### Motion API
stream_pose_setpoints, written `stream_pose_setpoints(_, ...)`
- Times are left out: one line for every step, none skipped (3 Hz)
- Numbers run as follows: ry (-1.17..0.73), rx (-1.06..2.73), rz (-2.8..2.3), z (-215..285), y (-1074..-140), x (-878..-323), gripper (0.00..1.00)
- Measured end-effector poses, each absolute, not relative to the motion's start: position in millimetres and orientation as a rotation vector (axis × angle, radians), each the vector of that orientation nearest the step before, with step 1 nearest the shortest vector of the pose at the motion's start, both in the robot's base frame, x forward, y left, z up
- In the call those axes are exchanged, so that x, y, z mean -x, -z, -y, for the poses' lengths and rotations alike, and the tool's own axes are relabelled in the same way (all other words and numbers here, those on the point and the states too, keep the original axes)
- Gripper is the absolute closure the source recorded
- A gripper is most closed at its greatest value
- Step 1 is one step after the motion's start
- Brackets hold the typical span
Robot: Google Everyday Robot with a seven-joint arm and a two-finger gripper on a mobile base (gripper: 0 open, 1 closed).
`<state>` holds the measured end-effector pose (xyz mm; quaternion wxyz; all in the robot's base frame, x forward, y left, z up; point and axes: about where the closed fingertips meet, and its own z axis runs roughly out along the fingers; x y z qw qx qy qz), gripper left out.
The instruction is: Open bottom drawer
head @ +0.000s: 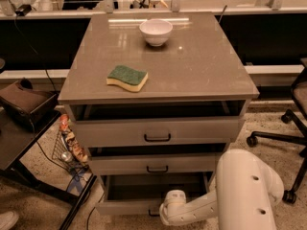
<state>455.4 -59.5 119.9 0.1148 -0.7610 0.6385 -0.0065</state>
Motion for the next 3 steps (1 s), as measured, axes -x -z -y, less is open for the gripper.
stream_pose_setpoints(0.025, 2.221, -1.882, 63.9, -122.2, -450.5, 1.0)
stream_pose_setpoints(0.028, 2.217, -1.886, 65.6, -124.1, -448.7, 1.0)
stream_pose_setpoints(0.028, 2.216, -1.887, 63.9, -123.4, -448.5, 1.0)
